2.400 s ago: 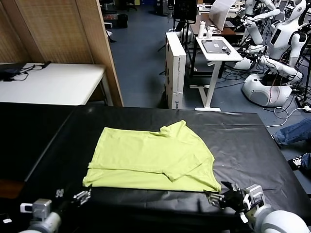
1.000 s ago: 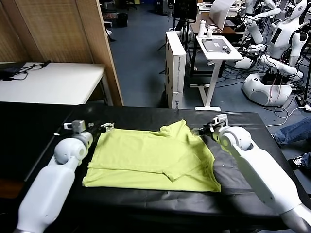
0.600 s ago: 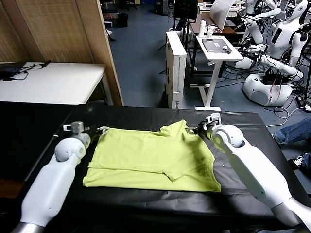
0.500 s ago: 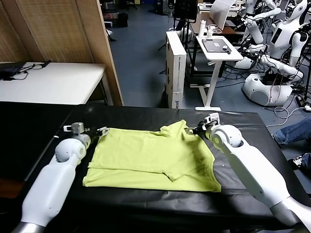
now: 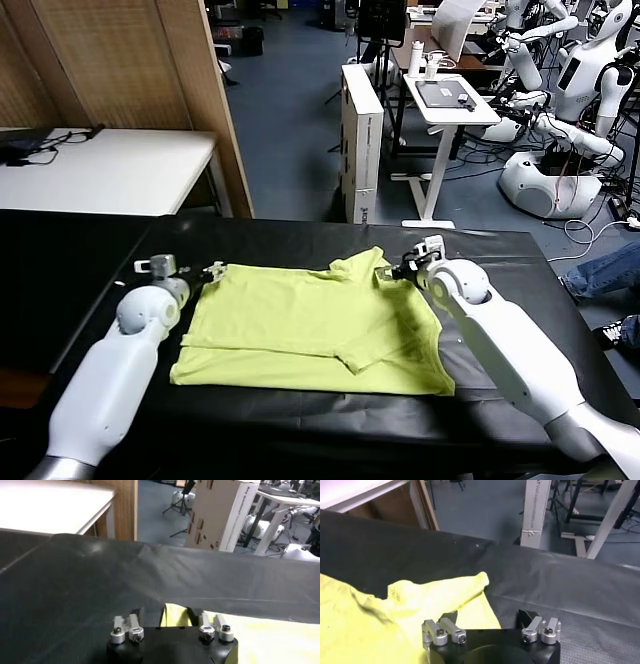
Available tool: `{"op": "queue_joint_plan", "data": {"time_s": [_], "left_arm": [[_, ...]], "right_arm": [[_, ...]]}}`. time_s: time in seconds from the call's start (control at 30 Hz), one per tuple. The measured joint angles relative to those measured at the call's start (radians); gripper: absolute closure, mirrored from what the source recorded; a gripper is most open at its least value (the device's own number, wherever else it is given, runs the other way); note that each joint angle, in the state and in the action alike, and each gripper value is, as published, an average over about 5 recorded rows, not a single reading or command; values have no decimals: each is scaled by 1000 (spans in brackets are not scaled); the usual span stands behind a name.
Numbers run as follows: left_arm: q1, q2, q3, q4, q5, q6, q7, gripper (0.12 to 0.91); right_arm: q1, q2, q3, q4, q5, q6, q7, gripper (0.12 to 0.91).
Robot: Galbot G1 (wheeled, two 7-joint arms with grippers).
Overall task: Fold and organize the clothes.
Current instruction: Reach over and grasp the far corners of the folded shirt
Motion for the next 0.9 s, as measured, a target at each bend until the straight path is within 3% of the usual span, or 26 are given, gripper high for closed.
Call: {"op": "queue_joint_plan", "data": {"time_s": [0.17,0.27,0.37,0.67,0.9], "left_arm": [[2,1,2,-2,3,-3,12,720],[5,1,2,-4,4,-4,18,820],[9,3,2,-6,6,-5,21,842],[18,7,-1,-19,-1,-10,37,870],[31,22,-6,-65,-47,-11,16,883]], "right_arm": [[1,10,4,-11,-2,0,-1,723],[0,10,4,-13,-2,-1,-1,853],[-2,10,4,-12,-2,-2,-4,886],[-12,9,22,9,-5,26,-9,886],[-30,-6,59,46,0,93,-4,886]]}}
